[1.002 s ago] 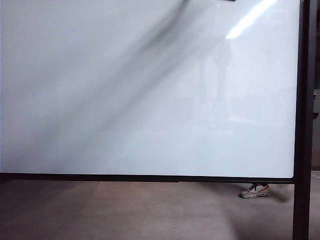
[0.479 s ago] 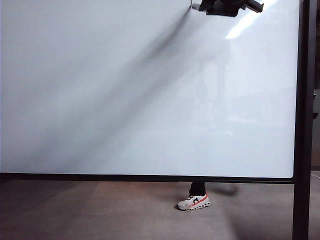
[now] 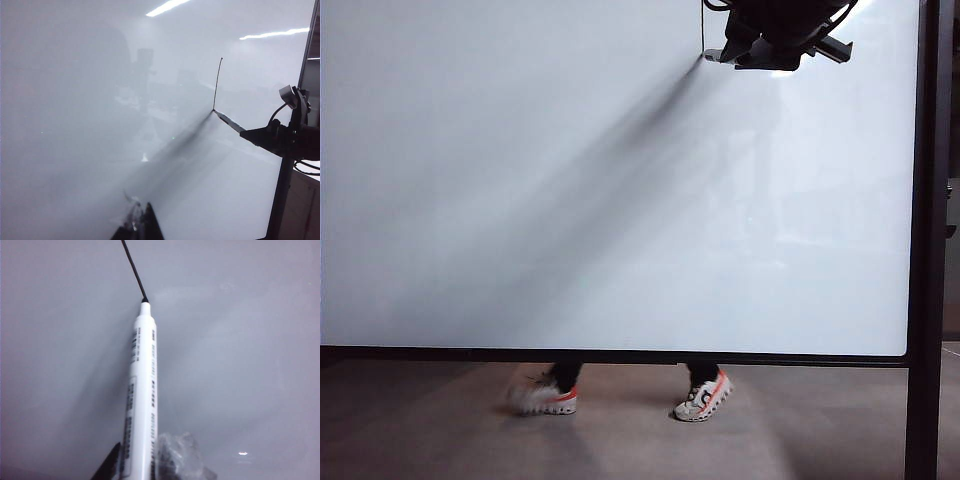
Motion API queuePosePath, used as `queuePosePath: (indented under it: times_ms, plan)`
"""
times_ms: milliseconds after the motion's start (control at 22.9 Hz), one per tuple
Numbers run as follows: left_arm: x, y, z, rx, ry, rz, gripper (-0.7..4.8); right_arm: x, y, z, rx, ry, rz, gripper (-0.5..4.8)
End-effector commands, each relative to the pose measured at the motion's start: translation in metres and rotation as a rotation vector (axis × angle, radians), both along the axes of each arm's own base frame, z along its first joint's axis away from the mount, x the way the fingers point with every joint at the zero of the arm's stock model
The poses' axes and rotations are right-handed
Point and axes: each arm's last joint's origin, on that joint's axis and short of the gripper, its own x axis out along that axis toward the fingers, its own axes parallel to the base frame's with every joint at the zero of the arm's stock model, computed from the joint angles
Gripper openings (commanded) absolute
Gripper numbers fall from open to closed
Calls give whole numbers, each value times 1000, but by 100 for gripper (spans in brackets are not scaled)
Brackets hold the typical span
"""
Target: Reach to the right to find the marker pen, pick it up, and write the number 8 on the whiteboard.
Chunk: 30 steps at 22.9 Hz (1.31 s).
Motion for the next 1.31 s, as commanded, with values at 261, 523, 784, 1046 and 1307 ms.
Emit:
queuePosePath:
  times_ms: [261,523,784,1046,1307]
  plan:
    - [-1,0,3,-5,-13,-4,-5,2,-8,5,18,-29,-75,-6]
    - [-1,0,3,-6,-13,-5,-5,2,-21,8,15,-27,-134,-6]
    - [-1,0,2,-5,-12,-5,-5,-4,-41,7,13,-25,-192,-6]
    - [-1,0,2,-5,-12,-4,-5,-17,-56,7,19,-39,-182,-6]
    - [-1,0,2,-5,-13,-4,-5,-24,-44,18,48,-109,-74,-6]
